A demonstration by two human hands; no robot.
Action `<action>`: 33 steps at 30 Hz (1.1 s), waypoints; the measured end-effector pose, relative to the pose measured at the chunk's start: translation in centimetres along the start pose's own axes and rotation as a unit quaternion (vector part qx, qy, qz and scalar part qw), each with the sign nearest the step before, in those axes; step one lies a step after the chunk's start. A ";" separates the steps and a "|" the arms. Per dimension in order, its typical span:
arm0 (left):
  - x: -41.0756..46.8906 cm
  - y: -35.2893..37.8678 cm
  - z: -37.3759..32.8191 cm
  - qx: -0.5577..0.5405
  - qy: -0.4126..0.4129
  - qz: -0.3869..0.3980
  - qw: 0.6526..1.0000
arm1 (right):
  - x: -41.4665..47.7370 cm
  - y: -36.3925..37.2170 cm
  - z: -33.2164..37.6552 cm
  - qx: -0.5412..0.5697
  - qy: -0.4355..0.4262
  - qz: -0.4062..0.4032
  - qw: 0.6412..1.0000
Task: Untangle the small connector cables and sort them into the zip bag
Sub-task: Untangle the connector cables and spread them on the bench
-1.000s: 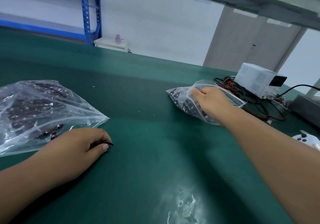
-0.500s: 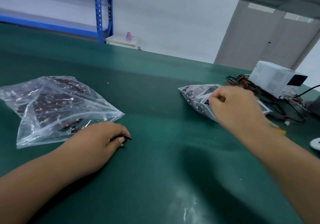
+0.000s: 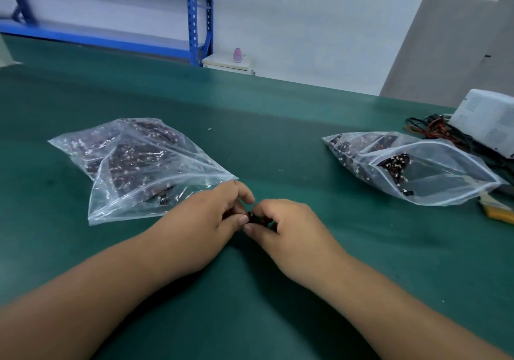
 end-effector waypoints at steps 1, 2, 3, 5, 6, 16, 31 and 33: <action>0.0 0.0 -0.1 -0.003 0.000 -0.001 1.000 | -0.1 -0.1 -0.1 0.003 0.001 -0.009 1.000; 0.0 -0.1 -0.2 -0.005 0.000 -0.003 1.000 | -0.2 -0.1 -0.3 0.007 0.003 -0.017 1.000; 0.0 -0.1 -0.1 -0.006 0.000 -0.005 1.000 | -0.3 -0.2 -0.4 0.013 0.006 -0.024 1.000; 0.1 -0.1 -0.1 -0.004 0.000 -0.007 1.000 | -0.5 -0.4 -0.7 0.032 0.019 -0.039 0.999; 0.1 -0.2 0.0 -0.002 0.000 -0.009 1.000 | -0.6 -0.5 -0.9 0.046 0.029 -0.048 0.997; 0.2 -1.9 0.4 0.127 -0.026 -0.027 0.991 | -1.3 -1.2 -2.3 0.195 0.090 -0.089 0.973; -1.6 -1.7 1.7 0.281 -0.108 0.127 0.945 | -1.3 -0.8 -1.9 0.179 0.079 -0.071 0.978; -1.3 -1.2 1.6 0.254 -0.100 0.120 0.954 | -1.3 -0.8 -1.9 0.181 0.080 -0.070 0.978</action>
Point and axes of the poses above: each hand's wrist, its own x-axis towards the middle knuckle, its own y-axis out of the palm, z = x × y, the point moved 8 cm from there along x, towards the middle knuckle, and after that the axes turned 5 degrees about -y, right-handed, at the moved point
